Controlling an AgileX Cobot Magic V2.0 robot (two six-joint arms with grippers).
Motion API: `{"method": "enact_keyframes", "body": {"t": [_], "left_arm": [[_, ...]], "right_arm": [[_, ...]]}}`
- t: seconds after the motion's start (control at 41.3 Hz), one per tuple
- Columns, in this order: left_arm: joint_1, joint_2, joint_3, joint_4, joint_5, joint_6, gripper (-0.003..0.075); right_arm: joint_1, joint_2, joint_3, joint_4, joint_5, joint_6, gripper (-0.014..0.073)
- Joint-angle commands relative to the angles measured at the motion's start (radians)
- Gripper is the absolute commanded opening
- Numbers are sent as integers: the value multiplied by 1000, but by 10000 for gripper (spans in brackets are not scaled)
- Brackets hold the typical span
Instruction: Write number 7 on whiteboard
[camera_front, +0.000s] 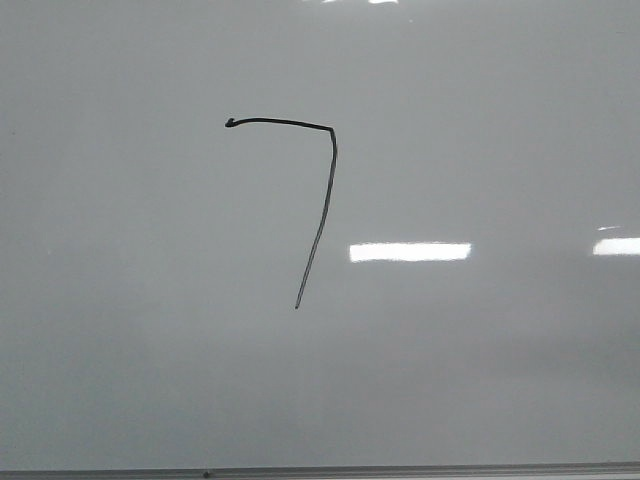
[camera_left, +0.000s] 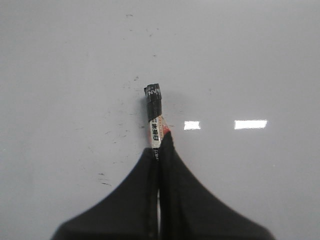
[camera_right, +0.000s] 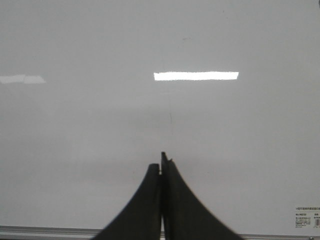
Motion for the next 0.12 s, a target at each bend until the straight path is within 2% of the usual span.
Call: {"method": "enact_keyframes", "body": {"t": [0.0,0.097], "left_arm": [[1,-15,4,-10,-85,-1,-20],[1,-15,4,-10,-85,-1,-20]], "right_arm": [[-6,-19,-5,4,-76,-2,-69],[-6,-19,-5,4,-76,-2,-69]]}}
